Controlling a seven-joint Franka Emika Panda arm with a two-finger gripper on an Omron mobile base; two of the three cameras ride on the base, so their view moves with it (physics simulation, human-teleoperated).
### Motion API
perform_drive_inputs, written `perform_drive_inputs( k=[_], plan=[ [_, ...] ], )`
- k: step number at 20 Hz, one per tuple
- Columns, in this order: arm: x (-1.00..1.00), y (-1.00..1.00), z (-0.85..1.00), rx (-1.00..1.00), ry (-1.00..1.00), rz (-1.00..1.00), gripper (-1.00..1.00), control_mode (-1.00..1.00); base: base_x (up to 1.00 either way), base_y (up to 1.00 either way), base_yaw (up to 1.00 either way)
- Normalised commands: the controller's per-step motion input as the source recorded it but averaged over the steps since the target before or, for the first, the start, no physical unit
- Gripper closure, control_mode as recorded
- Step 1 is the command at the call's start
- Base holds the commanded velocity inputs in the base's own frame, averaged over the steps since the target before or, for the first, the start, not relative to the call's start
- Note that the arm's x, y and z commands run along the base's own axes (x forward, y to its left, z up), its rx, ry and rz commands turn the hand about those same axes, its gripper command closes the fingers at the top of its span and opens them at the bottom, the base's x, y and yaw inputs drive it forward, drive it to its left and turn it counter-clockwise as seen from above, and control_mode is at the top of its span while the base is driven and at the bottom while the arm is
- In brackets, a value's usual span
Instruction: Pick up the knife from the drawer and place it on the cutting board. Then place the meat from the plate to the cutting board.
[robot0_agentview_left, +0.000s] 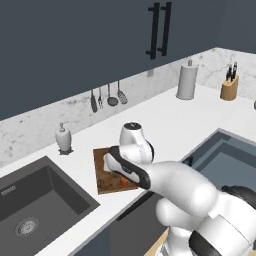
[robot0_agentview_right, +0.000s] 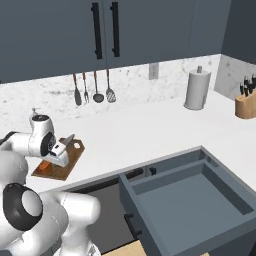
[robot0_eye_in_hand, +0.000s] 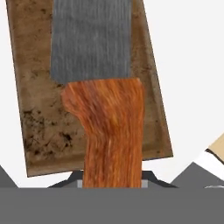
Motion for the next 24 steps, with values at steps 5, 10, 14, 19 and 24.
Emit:
perform_drive_inputs(
  k=[5, 10, 14, 19, 24],
  plan=[
    [0.53, 0.01, -0.34, 0.0, 0.0, 0.09, 1.0, -1.0, 0.0, 0.0, 0.0],
    [0.47, 0.17, -0.31, 0.0, 0.0, 0.06, 1.0, -1.0, 0.0, 0.0, 0.0],
    [0.35, 0.3, -0.16, -0.01, 0.0, 0.03, -1.0, -1.0, 0.0, 0.0, 0.0],
    [0.09, 0.09, 0.0, 0.0, -0.02, 0.01, -1.0, -1.0, 0.0, 0.0, 0.0],
    [-0.13, 0.0, 0.12, 0.0, -0.11, 0.02, -1.0, -1.0, 0.0, 0.0, 0.0]
  ],
)
